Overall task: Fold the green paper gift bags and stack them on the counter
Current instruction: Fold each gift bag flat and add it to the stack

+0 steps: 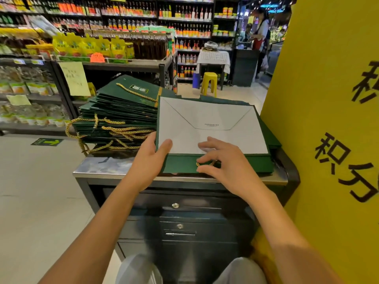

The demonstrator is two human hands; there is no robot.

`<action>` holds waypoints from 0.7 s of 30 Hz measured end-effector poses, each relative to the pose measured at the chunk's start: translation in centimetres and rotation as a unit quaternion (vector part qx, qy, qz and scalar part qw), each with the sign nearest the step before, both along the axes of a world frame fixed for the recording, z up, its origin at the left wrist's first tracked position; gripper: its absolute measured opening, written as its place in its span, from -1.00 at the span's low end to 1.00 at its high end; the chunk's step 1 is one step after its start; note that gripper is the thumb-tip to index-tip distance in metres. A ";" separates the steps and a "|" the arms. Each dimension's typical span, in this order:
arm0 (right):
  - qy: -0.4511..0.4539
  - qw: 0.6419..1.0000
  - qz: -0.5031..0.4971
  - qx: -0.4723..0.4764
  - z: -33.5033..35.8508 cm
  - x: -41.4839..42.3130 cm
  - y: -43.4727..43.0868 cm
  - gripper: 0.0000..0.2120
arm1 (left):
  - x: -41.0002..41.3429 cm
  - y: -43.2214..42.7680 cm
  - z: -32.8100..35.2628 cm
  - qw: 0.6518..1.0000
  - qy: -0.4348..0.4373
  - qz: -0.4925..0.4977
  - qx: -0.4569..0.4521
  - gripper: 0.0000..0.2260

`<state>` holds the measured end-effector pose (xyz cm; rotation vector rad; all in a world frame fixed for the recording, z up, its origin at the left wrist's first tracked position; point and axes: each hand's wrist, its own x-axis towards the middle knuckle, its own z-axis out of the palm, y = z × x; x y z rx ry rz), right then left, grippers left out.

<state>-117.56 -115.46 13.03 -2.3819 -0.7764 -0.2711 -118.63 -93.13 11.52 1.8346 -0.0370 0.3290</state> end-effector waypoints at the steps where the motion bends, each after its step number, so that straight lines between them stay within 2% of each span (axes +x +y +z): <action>1: -0.002 1.000 -0.002 -0.002 0.0 0.0 0.0 -0.87 | 0.0 0.0 0.0 1.000 0.003 -0.001 -0.007 -0.69; 6: -0.052 0.996 -0.007 -0.066 -0.1 0.0 0.0 -0.87 | -0.1 0.0 0.0 1.000 0.011 -0.005 -0.022 -0.71; 12: -0.065 0.997 0.010 -0.044 0.4 -0.3 -0.3 -0.85 | -0.1 -0.1 0.0 1.000 0.014 -0.007 -0.024 -0.71; 21: -0.163 0.984 -0.007 -0.072 -0.3 -0.2 0.4 -0.92 | 0.2 0.1 0.0 0.998 0.031 -0.012 -0.045 -0.73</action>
